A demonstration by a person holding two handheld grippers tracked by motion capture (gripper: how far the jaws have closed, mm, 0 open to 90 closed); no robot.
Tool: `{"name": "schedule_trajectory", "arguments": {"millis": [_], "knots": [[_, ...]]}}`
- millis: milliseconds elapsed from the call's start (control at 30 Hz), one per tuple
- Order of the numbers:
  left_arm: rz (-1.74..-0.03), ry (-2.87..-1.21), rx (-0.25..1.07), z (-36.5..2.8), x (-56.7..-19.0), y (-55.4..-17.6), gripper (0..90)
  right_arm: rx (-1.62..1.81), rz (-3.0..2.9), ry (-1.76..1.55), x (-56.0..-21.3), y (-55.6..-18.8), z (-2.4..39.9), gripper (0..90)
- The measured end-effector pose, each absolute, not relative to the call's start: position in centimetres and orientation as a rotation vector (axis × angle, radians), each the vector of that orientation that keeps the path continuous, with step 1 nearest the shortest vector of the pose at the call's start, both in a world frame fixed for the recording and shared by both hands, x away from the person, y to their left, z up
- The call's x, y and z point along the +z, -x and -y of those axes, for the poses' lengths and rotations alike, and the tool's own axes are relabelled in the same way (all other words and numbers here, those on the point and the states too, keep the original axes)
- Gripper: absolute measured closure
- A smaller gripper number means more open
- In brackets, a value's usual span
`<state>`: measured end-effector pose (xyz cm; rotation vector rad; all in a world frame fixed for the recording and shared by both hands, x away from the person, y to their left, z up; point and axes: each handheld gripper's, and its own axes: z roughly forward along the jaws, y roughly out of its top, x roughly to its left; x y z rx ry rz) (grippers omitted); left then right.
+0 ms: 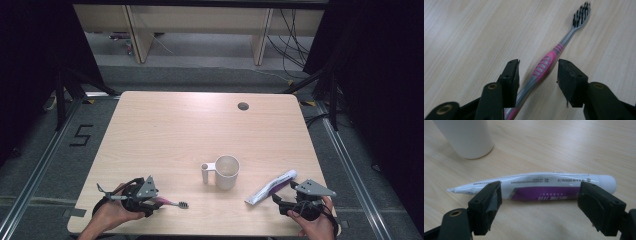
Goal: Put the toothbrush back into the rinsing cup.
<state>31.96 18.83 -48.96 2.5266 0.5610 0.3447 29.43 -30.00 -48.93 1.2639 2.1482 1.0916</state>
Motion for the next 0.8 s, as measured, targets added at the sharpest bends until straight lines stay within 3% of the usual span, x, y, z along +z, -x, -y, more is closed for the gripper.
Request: {"name": "schedule_trajectory", "arguments": {"millis": [633,800], "knots": [[-0.552,-2.628,0.212,-17.9,-49.1,-32.7,76.6,1.092,-2.152,-1.246,-49.0,-29.5,29.9,20.6],[-0.573,-2.636,0.162,-17.8,-49.0,-32.8,77.4,1.088,-2.155,-1.241,-48.9,-29.5,29.9,20.6]]}}
